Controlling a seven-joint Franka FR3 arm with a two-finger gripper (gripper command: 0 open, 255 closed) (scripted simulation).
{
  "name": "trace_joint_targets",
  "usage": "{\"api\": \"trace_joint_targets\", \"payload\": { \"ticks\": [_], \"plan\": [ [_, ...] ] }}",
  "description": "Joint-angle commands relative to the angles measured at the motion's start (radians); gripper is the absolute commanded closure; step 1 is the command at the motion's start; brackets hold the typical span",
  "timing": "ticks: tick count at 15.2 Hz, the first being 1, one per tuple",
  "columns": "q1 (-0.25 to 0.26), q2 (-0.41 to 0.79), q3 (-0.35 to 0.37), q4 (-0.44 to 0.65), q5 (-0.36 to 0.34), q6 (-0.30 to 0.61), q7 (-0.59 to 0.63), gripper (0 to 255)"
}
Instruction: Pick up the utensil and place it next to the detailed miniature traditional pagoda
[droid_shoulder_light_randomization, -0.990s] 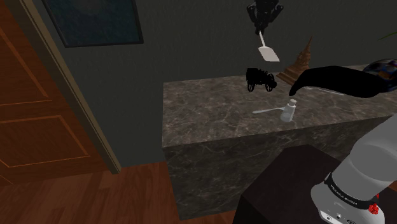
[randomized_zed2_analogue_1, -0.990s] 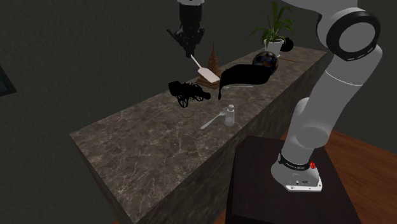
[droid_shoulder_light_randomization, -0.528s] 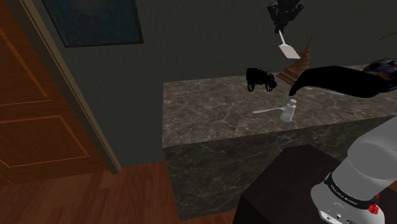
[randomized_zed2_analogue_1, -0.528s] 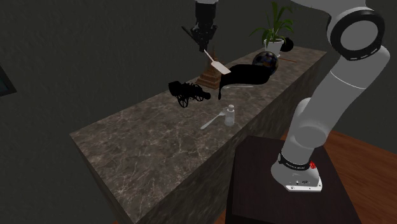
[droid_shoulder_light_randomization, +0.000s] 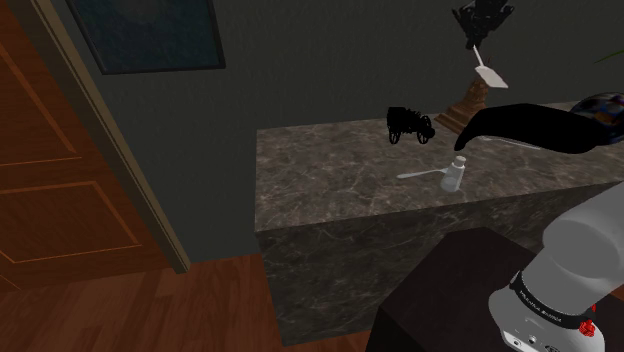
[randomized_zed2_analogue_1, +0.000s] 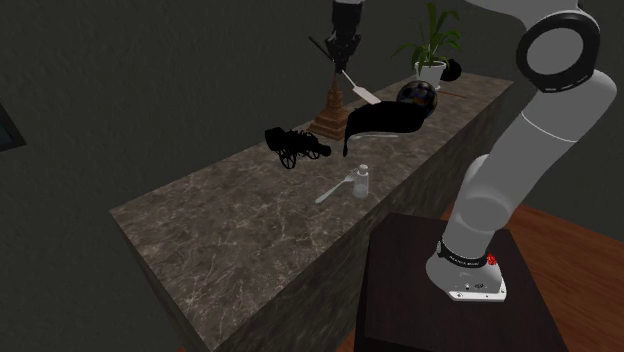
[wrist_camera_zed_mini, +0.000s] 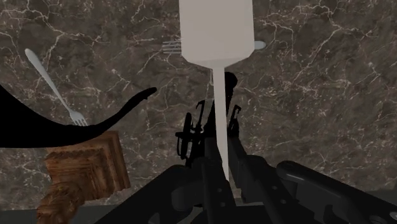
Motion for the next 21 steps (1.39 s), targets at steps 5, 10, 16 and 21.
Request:
{"api": "trace_joint_targets", "payload": {
  "ticks": [5, 10, 16, 21],
  "plan": [
    [-0.052, 0.055, -0.103, 0.066, -0.005, -0.007, -0.158, 255],
    [-0.1, 0.125, -0.19, 0.143, 0.007, -0.014, -0.293, 255],
    [-0.12, 0.133, -0.22, 0.095, 0.009, 0.042, -0.34, 255],
    [-0.12, 0.104, -0.216, -0.005, -0.001, 0.115, -0.334, 255]
  ]
}}
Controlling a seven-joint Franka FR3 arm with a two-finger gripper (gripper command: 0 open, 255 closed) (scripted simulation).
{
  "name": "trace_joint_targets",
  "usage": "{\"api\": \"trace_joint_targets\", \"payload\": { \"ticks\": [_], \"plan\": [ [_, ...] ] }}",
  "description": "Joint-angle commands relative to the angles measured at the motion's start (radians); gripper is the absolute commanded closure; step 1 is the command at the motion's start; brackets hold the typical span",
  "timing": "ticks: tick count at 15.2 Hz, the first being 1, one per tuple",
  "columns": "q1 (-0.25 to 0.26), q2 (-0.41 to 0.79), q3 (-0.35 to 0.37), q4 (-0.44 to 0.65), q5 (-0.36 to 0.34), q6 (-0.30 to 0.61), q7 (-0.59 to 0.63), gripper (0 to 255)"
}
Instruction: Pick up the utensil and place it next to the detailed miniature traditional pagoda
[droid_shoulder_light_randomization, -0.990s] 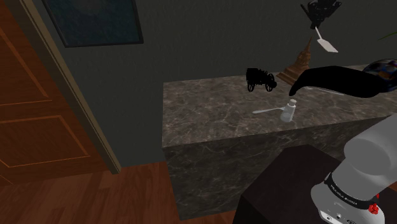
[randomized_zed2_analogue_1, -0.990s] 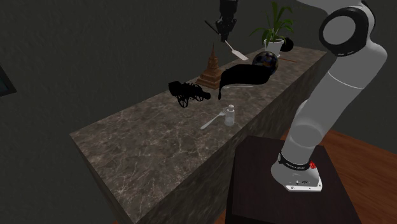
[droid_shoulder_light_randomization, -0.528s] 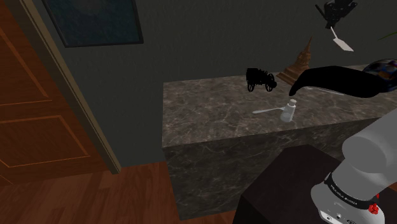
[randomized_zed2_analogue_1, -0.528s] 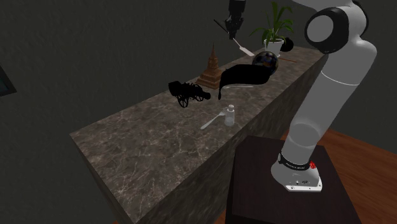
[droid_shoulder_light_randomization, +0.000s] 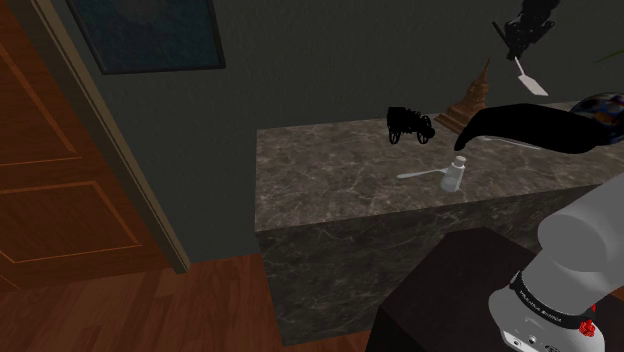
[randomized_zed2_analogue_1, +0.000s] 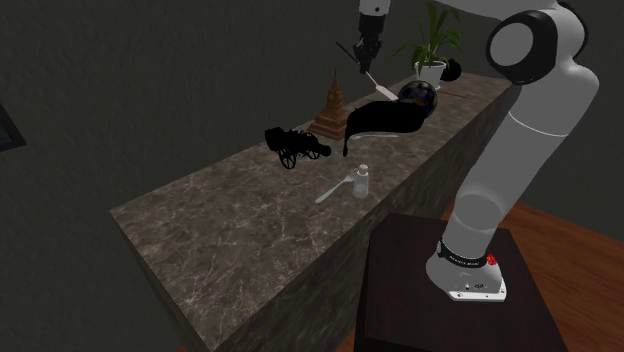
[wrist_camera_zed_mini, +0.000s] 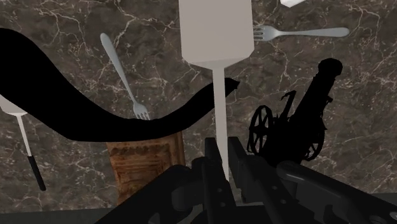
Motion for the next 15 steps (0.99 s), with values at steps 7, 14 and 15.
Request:
{"api": "trace_joint_targets", "payload": {
  "ticks": [7, 14, 15],
  "plan": [
    [-0.001, -0.032, 0.003, -0.144, -0.01, 0.115, 0.008, 255],
    [-0.004, -0.048, 0.002, -0.255, -0.016, 0.21, 0.012, 255],
    [-0.004, -0.049, 0.002, -0.27, -0.017, 0.223, 0.012, 255]
  ]
}}
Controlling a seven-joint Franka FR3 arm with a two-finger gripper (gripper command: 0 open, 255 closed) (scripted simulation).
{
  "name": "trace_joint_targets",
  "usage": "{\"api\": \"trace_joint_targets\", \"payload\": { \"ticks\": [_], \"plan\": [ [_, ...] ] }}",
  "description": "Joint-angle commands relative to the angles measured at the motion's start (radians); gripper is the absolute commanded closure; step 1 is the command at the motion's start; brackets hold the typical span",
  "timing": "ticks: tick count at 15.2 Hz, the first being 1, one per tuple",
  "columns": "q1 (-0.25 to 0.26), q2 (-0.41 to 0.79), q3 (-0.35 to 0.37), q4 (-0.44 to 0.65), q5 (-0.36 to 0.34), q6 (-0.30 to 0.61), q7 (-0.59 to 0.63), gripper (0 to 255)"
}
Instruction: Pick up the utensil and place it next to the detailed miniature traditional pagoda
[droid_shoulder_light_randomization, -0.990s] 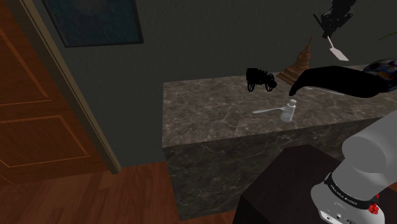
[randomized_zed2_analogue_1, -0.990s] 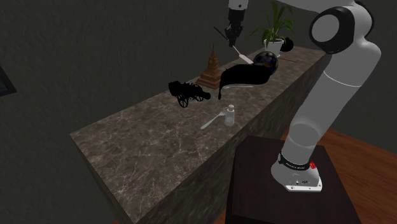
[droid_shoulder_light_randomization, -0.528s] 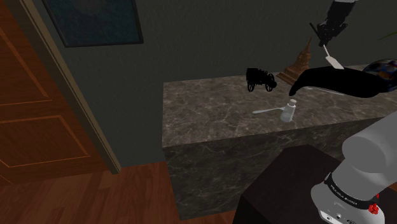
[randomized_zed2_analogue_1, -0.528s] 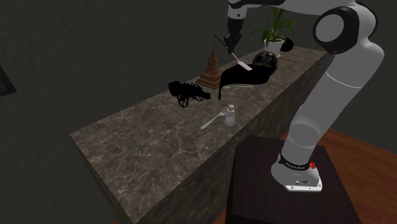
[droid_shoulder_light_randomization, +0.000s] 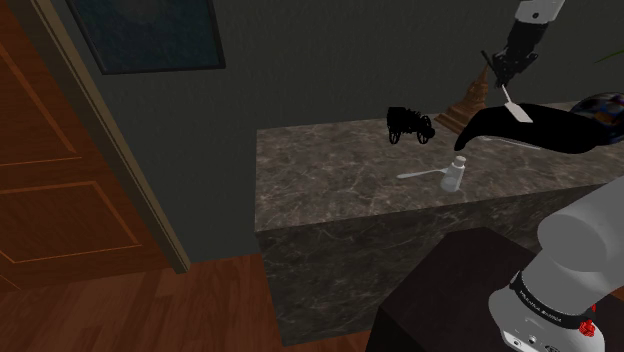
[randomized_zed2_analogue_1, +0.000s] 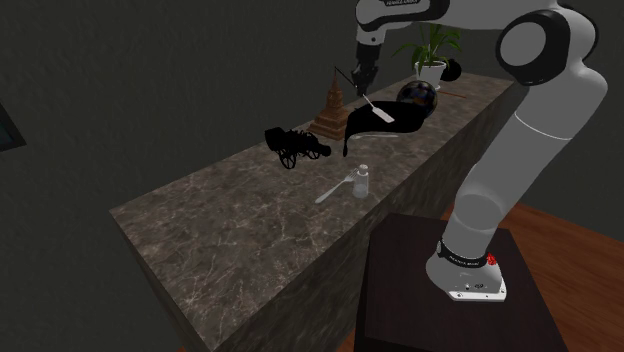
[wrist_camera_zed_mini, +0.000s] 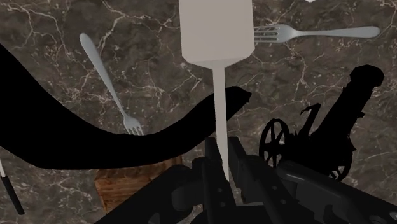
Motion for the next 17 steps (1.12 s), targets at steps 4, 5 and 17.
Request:
{"api": "trace_joint_targets", "payload": {
  "ticks": [4, 5, 17],
  "plan": [
    [-0.002, -0.004, -0.003, -0.07, -0.002, 0.068, 0.0, 255],
    [-0.002, -0.004, -0.003, -0.084, -0.003, 0.081, 0.0, 255],
    [-0.006, 0.013, -0.012, -0.23, -0.001, 0.242, -0.005, 255]
  ]
}}
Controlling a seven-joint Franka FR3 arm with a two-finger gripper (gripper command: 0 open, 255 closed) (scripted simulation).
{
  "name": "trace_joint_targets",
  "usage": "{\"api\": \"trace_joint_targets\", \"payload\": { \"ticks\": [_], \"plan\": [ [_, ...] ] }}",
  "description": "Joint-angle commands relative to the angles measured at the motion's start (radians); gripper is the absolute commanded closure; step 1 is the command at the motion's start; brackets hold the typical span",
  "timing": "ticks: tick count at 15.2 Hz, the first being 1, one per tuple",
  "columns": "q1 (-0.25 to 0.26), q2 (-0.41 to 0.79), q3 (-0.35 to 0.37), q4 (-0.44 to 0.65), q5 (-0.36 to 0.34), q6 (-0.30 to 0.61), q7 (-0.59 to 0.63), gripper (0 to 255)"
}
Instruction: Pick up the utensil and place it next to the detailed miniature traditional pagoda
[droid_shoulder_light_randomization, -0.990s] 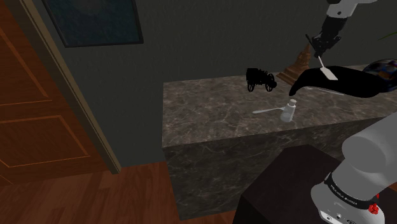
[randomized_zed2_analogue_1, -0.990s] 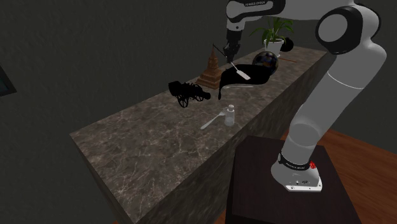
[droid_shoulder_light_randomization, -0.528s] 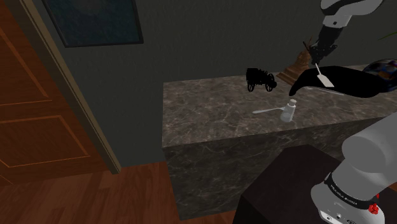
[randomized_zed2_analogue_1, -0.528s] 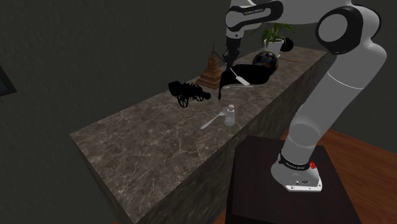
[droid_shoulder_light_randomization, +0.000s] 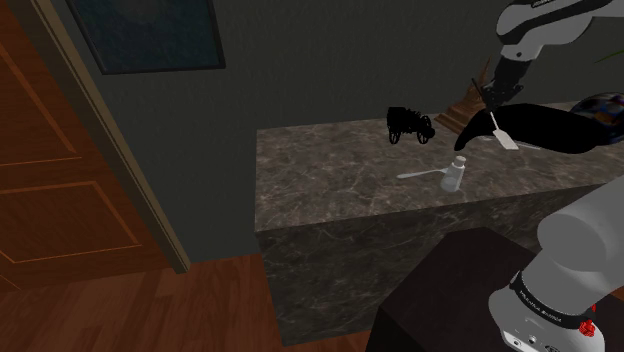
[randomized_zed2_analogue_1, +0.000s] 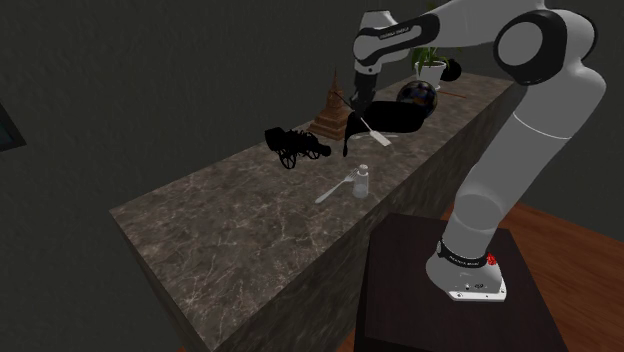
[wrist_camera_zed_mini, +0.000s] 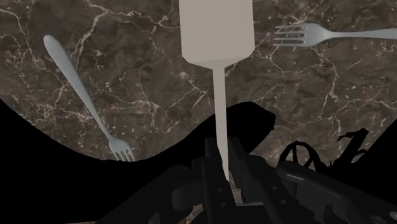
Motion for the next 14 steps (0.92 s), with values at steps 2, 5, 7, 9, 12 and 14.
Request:
{"api": "trace_joint_targets", "payload": {
  "ticks": [2, 5, 7, 9, 12, 14],
  "plan": [
    [0.001, 0.01, -0.001, -0.031, 0.002, 0.04, 0.0, 255],
    [0.0, 0.02, -0.004, -0.061, 0.005, 0.081, -0.003, 255],
    [0.0, 0.029, -0.006, -0.08, 0.008, 0.108, -0.006, 255],
    [0.0, 0.038, -0.008, -0.099, 0.01, 0.136, -0.008, 255],
    [0.0, 0.054, -0.011, -0.125, 0.015, 0.177, -0.013, 255],
    [0.0, 0.066, -0.013, -0.141, 0.02, 0.204, -0.017, 255]
  ]
}}
